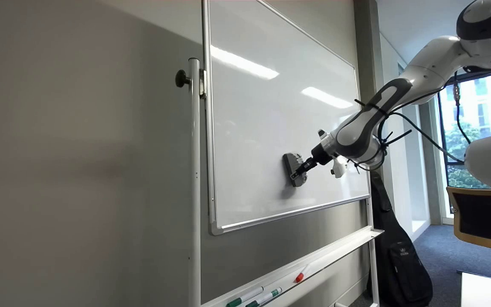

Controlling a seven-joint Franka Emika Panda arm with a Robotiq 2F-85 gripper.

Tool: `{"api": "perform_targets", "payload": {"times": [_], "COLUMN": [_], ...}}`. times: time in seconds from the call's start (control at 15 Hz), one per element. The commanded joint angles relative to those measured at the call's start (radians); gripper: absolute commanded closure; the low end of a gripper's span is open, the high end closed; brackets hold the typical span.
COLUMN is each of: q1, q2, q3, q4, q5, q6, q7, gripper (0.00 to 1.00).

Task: Pick up the duster, clean the whiteboard and then put the duster back down

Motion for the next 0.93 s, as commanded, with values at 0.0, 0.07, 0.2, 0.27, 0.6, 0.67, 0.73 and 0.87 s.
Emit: {"api": "perform_targets", "payload": {"times": [0.0, 0.07, 0.2, 0.27, 0.6, 0.67, 0.73, 0.87], "q1": [0.028, 0.018, -0.001, -0.004, -0.068, -0.085, -0.102, -0.136], "q2": [-0.005, -0.008, -0.011, -0.006, 0.012, 0.015, 0.016, 0.015], "q3": [0.038, 0.050, 0.082, 0.098, 0.204, 0.226, 0.248, 0.291], "q4": [0.054, 0.074, 0.117, 0.129, 0.165, 0.169, 0.176, 0.192], "q5": [0.015, 0.010, 0.002, 0.003, 0.009, 0.010, 0.010, 0.012], "q6": [0.000, 0.000, 0.000, 0.000, -0.001, -0.001, -0.001, -0.001], "q7": [-0.007, -0.013, -0.017, -0.013, -0.003, -0.002, -0.003, -0.002], "gripper": [0.62, 0.62, 0.62, 0.62, 0.62, 0.62, 0.62, 0.62]}}
